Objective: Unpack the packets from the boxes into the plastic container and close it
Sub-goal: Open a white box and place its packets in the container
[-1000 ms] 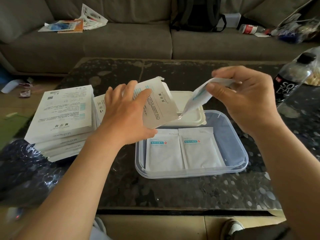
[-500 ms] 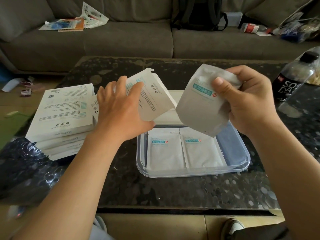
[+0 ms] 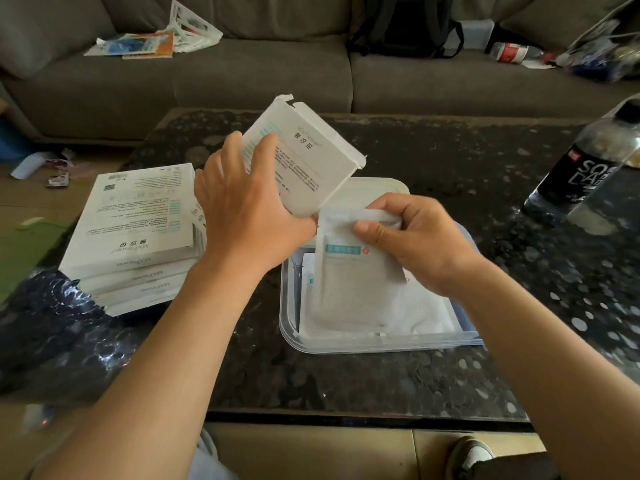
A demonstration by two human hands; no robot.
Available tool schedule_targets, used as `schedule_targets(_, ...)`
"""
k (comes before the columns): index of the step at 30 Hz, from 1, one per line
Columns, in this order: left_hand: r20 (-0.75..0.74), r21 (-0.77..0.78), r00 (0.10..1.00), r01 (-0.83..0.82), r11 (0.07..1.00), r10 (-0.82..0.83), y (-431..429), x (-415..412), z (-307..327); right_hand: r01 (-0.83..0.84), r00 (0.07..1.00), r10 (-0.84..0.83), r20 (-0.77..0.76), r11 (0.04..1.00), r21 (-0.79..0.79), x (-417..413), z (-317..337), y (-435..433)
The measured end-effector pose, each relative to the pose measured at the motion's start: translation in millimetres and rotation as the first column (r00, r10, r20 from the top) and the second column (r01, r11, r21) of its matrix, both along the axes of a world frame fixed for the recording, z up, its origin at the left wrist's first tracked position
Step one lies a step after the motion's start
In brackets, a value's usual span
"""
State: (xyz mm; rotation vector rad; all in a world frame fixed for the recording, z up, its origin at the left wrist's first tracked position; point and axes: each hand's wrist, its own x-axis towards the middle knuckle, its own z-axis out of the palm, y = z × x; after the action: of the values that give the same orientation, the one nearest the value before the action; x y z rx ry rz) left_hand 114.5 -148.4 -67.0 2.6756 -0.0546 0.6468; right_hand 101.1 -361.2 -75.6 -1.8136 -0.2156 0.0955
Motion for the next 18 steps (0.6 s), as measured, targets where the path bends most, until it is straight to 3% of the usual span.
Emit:
schedule_targets(4, 0.023, -0.05, 1.0, 0.008, 0.999, -0.007, -2.2, -1.7, -0.5, -0.005, 0.992, -0.015, -0.128, 0.988, -0.153, 3.2, -15.8, 10.4)
schedule_targets(7, 0.025, -0.087, 1.0, 0.006, 0.996, -0.004, -2.3, -1.9, -0.2, -0.002, 0.991, -0.042, -0.125, 0.943, -0.332, 8.4, -19.6, 13.7)
schedule_targets(11, 0.026, -0.114, 1.0, 0.016, 0.993, -0.013, -3.2, -2.0, -1.3, -0.084, 0.997, 0.06, -0.058, 0.684, -0.724, 7.7, -22.2, 15.3)
schedule_targets(18, 0.027, -0.121, 0.999, 0.03, 0.992, -0.027, -4.6, -2.2, -3.0, -0.058, 0.973, 0.228, 0.025, 0.351, -0.934, -2.1, -21.1, 17.8)
